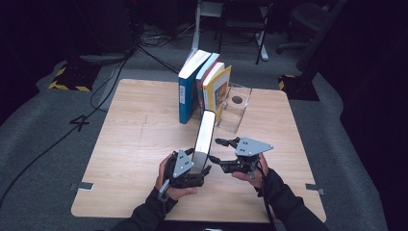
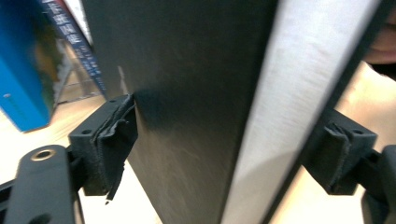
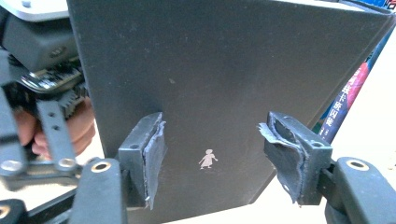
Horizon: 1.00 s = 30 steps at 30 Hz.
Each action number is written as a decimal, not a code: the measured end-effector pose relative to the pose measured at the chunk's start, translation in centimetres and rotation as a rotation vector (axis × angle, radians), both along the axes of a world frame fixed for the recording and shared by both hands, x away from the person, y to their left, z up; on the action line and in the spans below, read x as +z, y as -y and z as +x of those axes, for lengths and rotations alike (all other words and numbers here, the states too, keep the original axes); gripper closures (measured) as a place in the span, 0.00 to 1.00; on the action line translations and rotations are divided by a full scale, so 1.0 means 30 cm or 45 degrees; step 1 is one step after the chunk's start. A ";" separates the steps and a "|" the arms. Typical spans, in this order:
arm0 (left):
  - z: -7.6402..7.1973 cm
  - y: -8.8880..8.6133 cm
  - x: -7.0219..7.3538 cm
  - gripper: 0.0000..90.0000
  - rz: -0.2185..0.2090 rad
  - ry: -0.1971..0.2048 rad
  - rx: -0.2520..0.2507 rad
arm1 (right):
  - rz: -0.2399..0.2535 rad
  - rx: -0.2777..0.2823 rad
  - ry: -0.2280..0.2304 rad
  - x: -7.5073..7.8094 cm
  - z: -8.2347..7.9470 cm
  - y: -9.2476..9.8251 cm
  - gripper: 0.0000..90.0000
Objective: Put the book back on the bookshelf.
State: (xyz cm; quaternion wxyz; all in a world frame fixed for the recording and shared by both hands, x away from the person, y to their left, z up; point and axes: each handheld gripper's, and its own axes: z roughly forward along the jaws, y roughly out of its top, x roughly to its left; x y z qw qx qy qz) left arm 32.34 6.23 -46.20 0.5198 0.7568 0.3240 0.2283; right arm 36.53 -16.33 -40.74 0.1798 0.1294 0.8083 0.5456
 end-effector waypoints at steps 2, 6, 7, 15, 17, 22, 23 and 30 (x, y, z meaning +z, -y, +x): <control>0.007 0.007 -0.009 0.22 -0.032 -0.001 0.021 | -0.006 -0.009 -0.002 -0.003 0.003 -0.003 0.40; 0.009 0.003 -0.007 0.24 -0.030 -0.004 0.004 | -0.021 -0.026 0.005 -0.006 0.009 0.003 0.38; 0.008 -0.003 -0.006 0.25 -0.022 0.000 0.004 | -0.022 -0.032 0.006 -0.007 0.013 0.009 0.38; 0.013 -0.079 0.006 0.54 0.017 0.024 0.008 | -0.056 -0.126 0.014 -0.014 0.046 0.090 0.37; 0.021 -0.103 0.010 0.54 0.008 0.002 -0.031 | -0.058 -0.155 0.019 -0.012 0.057 0.118 0.37; 0.026 -0.161 0.022 0.55 -0.003 -0.055 -0.189 | -0.060 -0.155 0.000 -0.015 0.074 0.170 0.36; 0.023 -0.170 0.025 0.55 0.005 -0.059 -0.225 | -0.058 -0.148 -0.005 -0.015 0.073 0.176 0.36; -0.013 -0.216 0.037 0.55 0.019 -0.105 -0.410 | -0.069 -0.039 -0.019 -0.020 0.053 0.167 0.34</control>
